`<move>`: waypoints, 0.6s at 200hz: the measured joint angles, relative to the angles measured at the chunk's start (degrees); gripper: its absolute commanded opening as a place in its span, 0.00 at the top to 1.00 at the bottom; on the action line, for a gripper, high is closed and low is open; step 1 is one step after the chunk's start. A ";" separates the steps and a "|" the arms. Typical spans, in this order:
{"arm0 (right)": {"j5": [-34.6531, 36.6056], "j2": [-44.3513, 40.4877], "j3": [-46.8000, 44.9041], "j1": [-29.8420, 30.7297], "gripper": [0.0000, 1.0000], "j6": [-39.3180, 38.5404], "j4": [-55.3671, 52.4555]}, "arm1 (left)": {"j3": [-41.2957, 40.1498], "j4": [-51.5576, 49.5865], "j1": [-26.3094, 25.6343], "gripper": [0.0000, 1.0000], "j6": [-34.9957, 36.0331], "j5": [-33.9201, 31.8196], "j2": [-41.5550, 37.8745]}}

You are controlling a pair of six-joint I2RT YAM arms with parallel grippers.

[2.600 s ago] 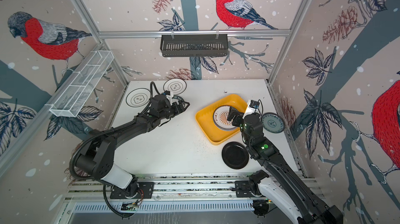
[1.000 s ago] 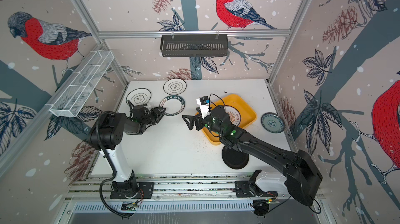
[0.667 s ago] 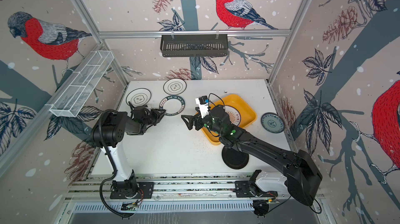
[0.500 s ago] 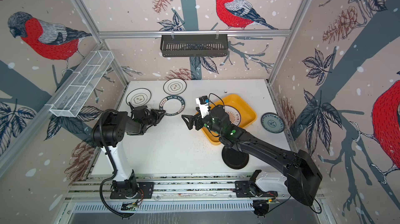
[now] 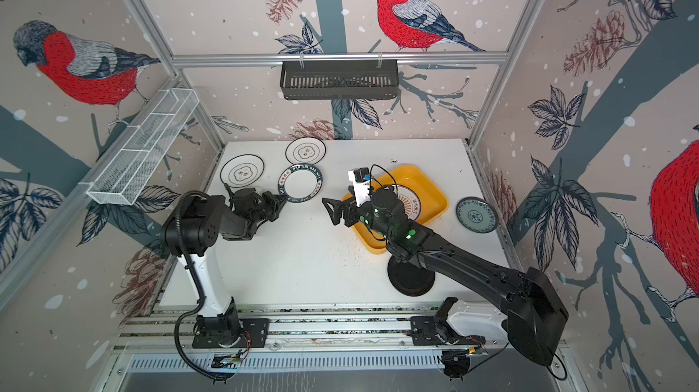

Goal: Place the plates into the plastic bin on the countertop
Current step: Pick up the plate from the top-center of the table.

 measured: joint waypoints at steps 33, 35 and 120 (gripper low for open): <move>1.75 -0.90 -0.63 0.00 0.00 0.35 0.00 | -1.09 -0.90 0.00 1.00 -0.07 -0.68 -1.79; 1.88 -0.94 -0.66 0.00 0.00 0.39 -0.04 | -1.18 -1.03 0.00 1.00 -0.11 -0.74 -1.97; 4.07 -3.65 -1.51 -0.76 0.00 0.17 -0.24 | -3.02 -7.69 -2.56 1.00 2.67 -0.98 -15.74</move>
